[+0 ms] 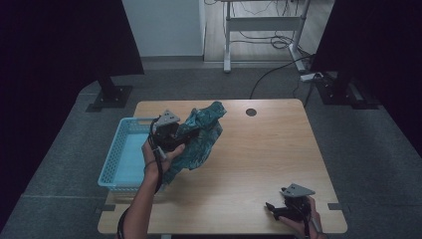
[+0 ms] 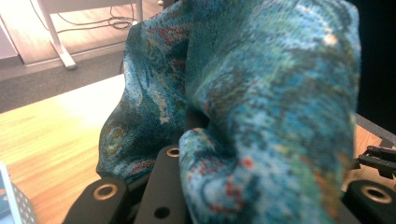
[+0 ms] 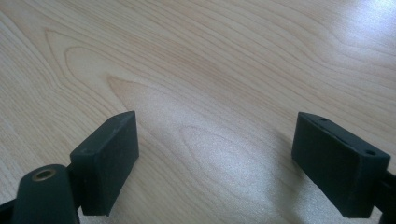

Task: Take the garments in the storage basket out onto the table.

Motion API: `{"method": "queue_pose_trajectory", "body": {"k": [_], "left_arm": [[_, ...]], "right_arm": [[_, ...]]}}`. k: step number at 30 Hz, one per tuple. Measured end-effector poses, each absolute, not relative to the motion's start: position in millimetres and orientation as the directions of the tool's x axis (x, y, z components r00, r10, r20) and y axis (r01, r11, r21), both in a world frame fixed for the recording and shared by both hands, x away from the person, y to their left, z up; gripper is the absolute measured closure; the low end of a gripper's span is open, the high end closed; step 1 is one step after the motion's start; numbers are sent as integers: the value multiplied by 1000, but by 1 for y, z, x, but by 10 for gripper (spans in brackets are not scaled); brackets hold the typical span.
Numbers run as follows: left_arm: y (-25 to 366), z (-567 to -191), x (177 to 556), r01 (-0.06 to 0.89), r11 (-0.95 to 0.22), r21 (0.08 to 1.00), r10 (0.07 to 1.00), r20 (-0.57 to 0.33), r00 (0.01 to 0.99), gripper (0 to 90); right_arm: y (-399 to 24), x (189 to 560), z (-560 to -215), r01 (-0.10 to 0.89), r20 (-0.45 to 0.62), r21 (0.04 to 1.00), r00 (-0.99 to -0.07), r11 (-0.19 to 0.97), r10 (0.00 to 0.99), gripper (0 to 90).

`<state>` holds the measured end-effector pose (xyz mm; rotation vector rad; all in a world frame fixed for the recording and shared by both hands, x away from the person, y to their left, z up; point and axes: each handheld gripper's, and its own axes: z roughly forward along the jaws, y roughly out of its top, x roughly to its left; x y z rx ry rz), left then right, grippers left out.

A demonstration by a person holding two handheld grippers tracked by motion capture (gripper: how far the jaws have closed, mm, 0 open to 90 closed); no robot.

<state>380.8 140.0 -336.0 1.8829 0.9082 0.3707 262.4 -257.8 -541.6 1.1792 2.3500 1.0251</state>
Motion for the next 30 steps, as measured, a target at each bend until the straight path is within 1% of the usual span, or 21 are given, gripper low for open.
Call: {"method": "queue_pose_trajectory", "body": {"k": [6,13,30], "left_arm": [[136,-330,379,409,-243,880,717,-121,686,777],[131,-331,377,405,-240,882,708,-126,695,777],[106,-331,377,392,-261,882,672,-125,730,776]], "right_arm": [[-258,262,-542,565,35,720,-609,403,792,149],[-258,262,-542,565,35,720,-609,402,792,149],[-258,262,-542,565,35,720,-609,403,792,149]]}}
